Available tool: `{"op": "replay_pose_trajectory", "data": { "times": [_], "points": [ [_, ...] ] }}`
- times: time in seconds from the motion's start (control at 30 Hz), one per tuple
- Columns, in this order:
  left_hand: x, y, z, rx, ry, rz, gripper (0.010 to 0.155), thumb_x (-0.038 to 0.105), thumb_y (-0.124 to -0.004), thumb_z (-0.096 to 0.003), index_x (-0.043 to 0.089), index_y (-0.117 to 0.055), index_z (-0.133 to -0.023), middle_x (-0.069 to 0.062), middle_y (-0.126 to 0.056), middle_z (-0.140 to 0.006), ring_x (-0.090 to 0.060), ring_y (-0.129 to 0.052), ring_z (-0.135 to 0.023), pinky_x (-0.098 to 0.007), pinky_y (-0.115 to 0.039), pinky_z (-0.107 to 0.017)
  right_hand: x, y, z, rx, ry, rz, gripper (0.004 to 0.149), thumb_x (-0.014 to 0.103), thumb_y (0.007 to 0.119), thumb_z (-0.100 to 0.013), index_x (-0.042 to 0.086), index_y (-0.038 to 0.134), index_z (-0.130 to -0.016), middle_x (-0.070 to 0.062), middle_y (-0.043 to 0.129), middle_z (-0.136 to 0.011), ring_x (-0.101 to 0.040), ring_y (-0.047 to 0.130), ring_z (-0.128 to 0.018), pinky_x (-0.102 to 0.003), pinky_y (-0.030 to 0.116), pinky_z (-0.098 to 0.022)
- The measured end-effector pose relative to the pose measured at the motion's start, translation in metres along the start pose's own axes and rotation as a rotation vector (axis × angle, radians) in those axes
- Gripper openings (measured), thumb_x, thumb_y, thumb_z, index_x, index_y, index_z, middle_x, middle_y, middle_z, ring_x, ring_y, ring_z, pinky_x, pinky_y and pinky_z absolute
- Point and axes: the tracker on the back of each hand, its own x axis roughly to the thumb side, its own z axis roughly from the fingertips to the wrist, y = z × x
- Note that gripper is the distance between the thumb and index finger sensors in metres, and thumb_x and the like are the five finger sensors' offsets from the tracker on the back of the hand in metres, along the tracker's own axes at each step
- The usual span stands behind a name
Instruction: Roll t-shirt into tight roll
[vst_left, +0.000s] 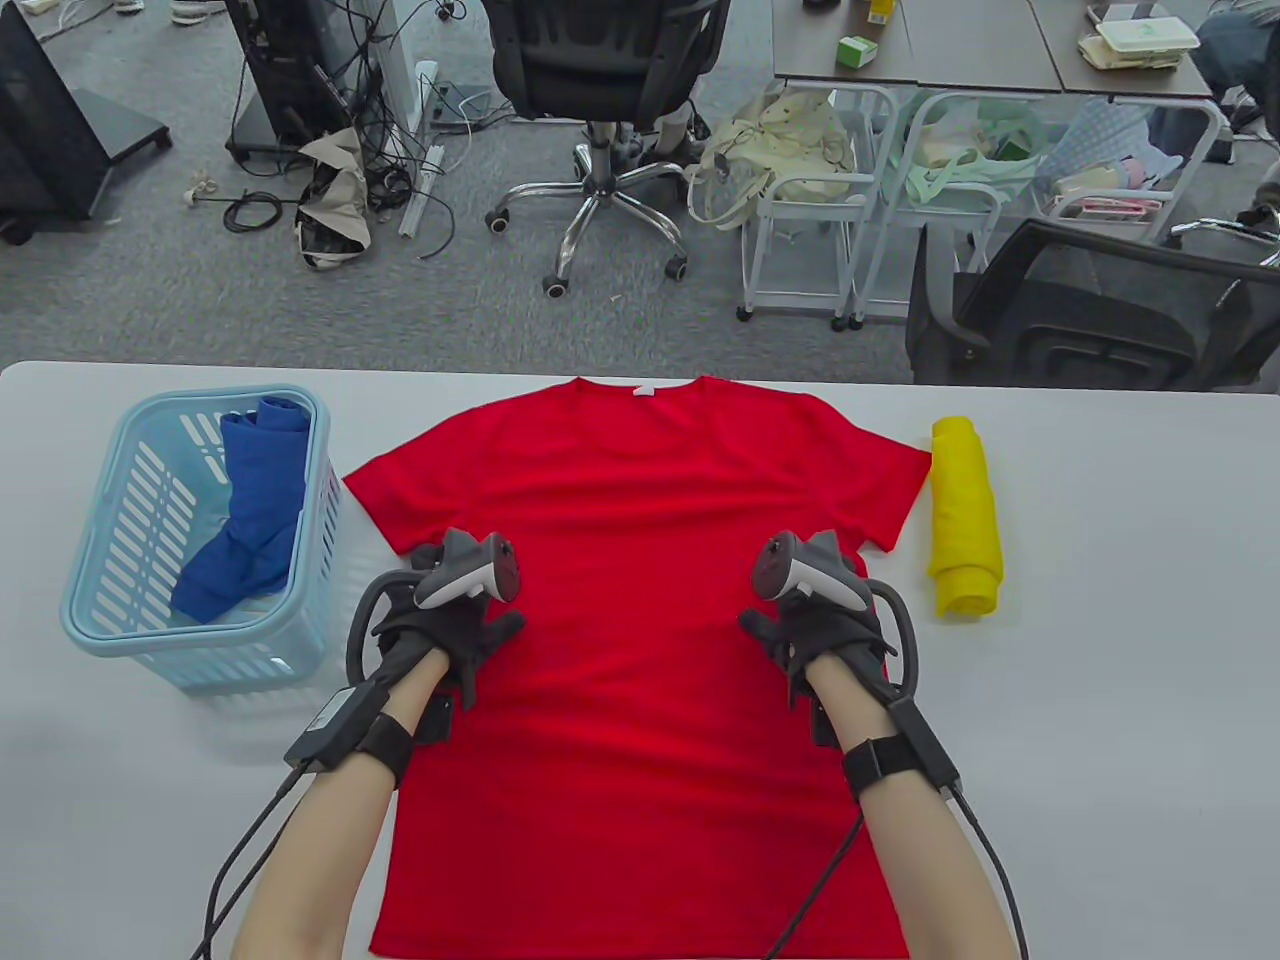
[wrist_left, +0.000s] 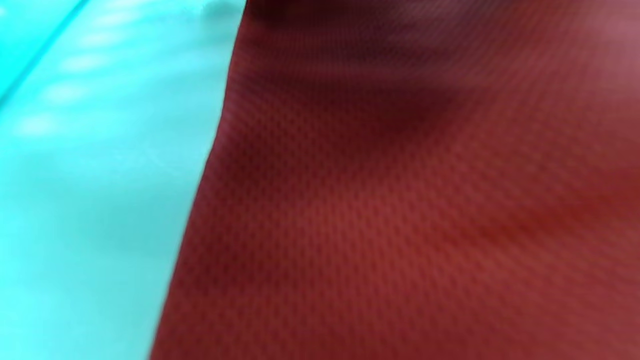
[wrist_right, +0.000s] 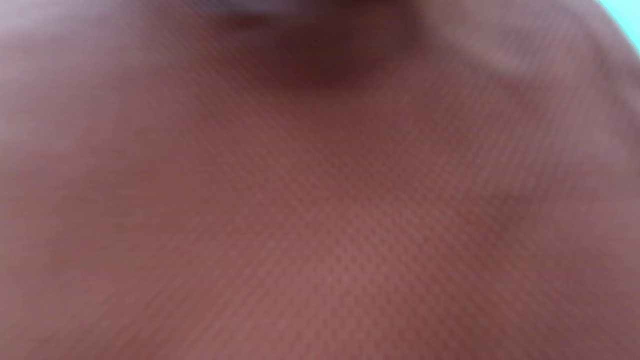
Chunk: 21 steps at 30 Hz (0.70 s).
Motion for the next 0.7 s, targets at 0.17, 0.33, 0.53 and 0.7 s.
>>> {"op": "replay_pose_trajectory", "data": {
  "times": [0.17, 0.33, 0.53, 0.7],
  "points": [
    [0.003, 0.008, -0.007, -0.009, -0.004, 0.0, 0.082, 0.072, -0.024, -0.0416, 0.034, 0.016, -0.101, -0.007, 0.017, -0.114, -0.038, -0.001, -0.112, -0.063, -0.026, -0.083, -0.011, 0.002, -0.01, -0.004, 0.002, -0.049, 0.081, 0.062, 0.029, -0.054, 0.02, -0.023, -0.1, -0.013, -0.03, -0.102, -0.043, -0.026, -0.096, -0.058, 0.002, -0.071],
    [0.006, 0.021, -0.007, 0.036, 0.022, -0.034, 0.079, 0.069, -0.029, -0.045, 0.035, 0.01, -0.105, -0.006, 0.011, -0.118, -0.038, -0.009, -0.115, -0.062, -0.031, -0.084, -0.014, -0.001, -0.013, -0.002, 0.013, -0.047, 0.082, 0.062, 0.03, -0.054, 0.019, -0.023, -0.1, -0.014, -0.028, -0.103, -0.043, -0.024, -0.097, -0.058, 0.003, -0.071],
    [-0.003, 0.05, 0.0, 0.121, 0.069, 0.013, 0.072, 0.057, -0.032, -0.0539, 0.03, 0.007, -0.108, -0.01, 0.002, -0.121, -0.038, -0.025, -0.117, -0.06, -0.042, -0.084, 0.007, 0.0, 0.004, -0.06, -0.034, -0.008, 0.081, 0.06, 0.028, -0.055, 0.017, -0.022, -0.101, -0.016, -0.027, -0.103, -0.046, -0.022, -0.096, -0.06, 0.005, -0.071],
    [-0.003, 0.067, -0.007, 0.123, 0.073, -0.004, 0.068, 0.047, -0.038, -0.0571, 0.031, 0.001, -0.11, -0.006, -0.004, -0.123, -0.037, -0.027, -0.118, -0.06, -0.042, -0.084, 0.046, 0.004, 0.036, -0.094, -0.131, 0.115, 0.082, 0.061, 0.031, -0.055, 0.017, -0.017, -0.105, -0.017, -0.021, -0.107, -0.048, -0.017, -0.099, -0.061, 0.01, -0.072]
  ]
}}
